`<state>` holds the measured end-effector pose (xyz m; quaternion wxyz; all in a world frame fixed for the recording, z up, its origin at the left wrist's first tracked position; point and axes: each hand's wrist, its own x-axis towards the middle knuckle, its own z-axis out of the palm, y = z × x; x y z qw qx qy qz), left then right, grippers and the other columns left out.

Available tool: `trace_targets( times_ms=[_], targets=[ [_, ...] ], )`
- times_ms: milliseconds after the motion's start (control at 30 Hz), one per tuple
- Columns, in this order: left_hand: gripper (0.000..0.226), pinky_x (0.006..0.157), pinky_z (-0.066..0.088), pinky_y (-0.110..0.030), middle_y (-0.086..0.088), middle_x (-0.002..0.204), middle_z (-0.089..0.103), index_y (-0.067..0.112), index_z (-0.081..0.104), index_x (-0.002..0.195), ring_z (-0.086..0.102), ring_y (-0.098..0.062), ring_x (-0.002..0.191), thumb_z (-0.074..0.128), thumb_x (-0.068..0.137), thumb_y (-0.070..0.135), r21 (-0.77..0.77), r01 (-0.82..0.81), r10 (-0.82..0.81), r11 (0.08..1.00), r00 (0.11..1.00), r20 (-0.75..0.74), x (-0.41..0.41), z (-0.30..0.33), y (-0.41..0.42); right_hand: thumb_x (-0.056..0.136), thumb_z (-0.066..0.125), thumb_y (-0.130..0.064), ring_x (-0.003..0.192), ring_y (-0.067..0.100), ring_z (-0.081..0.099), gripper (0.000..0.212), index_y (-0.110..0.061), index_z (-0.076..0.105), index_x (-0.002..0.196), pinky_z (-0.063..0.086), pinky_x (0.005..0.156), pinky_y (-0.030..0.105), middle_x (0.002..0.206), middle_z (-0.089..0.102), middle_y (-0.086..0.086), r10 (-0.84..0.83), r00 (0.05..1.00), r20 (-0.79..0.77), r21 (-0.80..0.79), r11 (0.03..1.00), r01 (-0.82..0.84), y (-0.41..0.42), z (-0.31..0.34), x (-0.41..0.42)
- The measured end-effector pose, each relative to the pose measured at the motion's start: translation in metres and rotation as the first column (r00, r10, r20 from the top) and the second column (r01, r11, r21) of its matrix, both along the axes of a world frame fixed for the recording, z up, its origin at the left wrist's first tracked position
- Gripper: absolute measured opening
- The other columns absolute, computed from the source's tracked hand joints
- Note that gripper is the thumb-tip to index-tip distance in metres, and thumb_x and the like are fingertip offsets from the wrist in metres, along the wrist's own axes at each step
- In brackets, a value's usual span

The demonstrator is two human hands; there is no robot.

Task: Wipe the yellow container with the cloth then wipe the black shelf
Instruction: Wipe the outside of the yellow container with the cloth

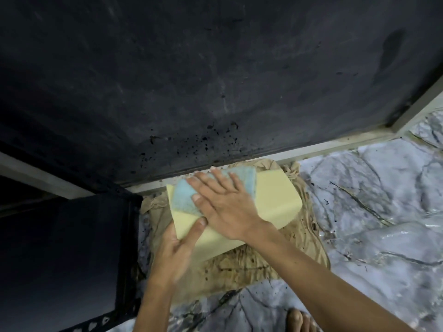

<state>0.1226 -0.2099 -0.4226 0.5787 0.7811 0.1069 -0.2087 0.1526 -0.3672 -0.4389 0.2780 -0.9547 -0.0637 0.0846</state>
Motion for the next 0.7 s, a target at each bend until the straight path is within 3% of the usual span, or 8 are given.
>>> trace_targets(
  times_ms=[100,200,267,333,433,567,700],
  targets=[
    [0.041,0.099,0.058,-0.041,0.009,0.114,0.082,0.029,0.072,0.126,0.077,-0.014,0.109,0.074,0.089,0.046,-0.004,0.023,-0.023,1.0,1.0,0.006,0.001,0.006,0.0,0.101,0.012,-0.06,0.152,0.006,-0.011,0.053,-0.053,0.005,0.153,-0.011,0.122,0.041,0.165,0.002,-0.022,0.032,0.998,0.054,0.04,0.999,-0.034,-0.014,-0.006,-0.008],
    [0.064,0.109,0.052,-0.05,0.012,0.117,0.081,0.03,0.071,0.126,0.074,-0.013,0.114,0.074,0.073,0.064,-0.019,-0.021,0.021,1.0,1.0,-0.005,0.003,0.004,0.001,0.092,0.014,-0.074,0.153,0.006,-0.009,0.056,-0.064,0.01,0.147,-0.006,0.123,0.043,0.165,0.002,-0.022,-0.151,0.989,-0.004,0.049,0.987,0.151,-0.068,-0.027,-0.021],
    [0.067,0.11,0.052,-0.049,0.015,0.117,0.081,0.032,0.071,0.126,0.074,-0.011,0.114,0.074,0.071,0.07,-0.016,-0.025,0.025,1.0,1.0,-0.015,0.003,0.001,0.001,0.085,0.016,-0.079,0.153,0.007,-0.001,0.063,-0.062,0.018,0.146,-0.002,0.124,0.042,0.166,0.011,-0.018,-0.313,0.948,-0.051,0.019,0.949,0.314,-0.096,-0.037,-0.022],
    [0.067,0.108,0.054,-0.043,0.015,0.115,0.081,0.031,0.07,0.126,0.074,-0.01,0.113,0.076,0.072,0.07,-0.006,-0.012,0.012,1.0,1.0,-0.027,0.004,0.001,-0.002,0.085,0.018,-0.078,0.154,0.01,0.002,0.066,-0.058,0.021,0.148,-0.002,0.123,0.044,0.166,0.014,-0.016,-0.374,0.923,-0.09,-0.042,0.927,0.372,-0.099,-0.039,-0.015],
    [0.061,0.102,0.056,-0.04,0.008,0.113,0.082,0.027,0.07,0.125,0.075,-0.013,0.109,0.078,0.074,0.06,-0.021,-0.03,0.029,0.999,0.998,-0.047,0.002,0.0,-0.002,0.093,0.014,-0.07,0.154,0.017,-0.004,0.061,-0.053,0.01,0.152,-0.008,0.122,0.048,0.167,0.008,-0.013,-0.322,0.94,-0.11,-0.092,0.945,0.313,-0.07,-0.029,-0.002],
    [0.037,0.094,0.06,-0.037,0.004,0.113,0.083,0.02,0.072,0.128,0.078,-0.015,0.103,0.069,0.092,0.031,-0.047,-0.022,0.021,0.999,0.999,-0.026,0.001,0.0,-0.004,0.098,0.011,-0.064,0.153,0.013,-0.01,0.056,-0.053,0.001,0.152,-0.011,0.121,0.048,0.167,0.003,-0.017,-0.114,0.993,-0.028,-0.03,0.993,0.114,-0.029,-0.01,-0.005],
    [0.043,0.101,0.058,-0.05,0.003,0.113,0.083,0.023,0.074,0.123,0.077,-0.02,0.108,0.078,0.084,0.041,-0.053,-0.053,0.051,0.997,0.998,-0.037,-0.002,0.0,0.0,0.097,0.014,-0.067,0.153,0.008,-0.011,0.055,-0.057,0.005,0.151,-0.009,0.123,0.043,0.166,0.0,-0.021,-0.039,0.995,0.088,-0.003,0.999,0.039,-0.044,-0.019,-0.037]
  ],
)
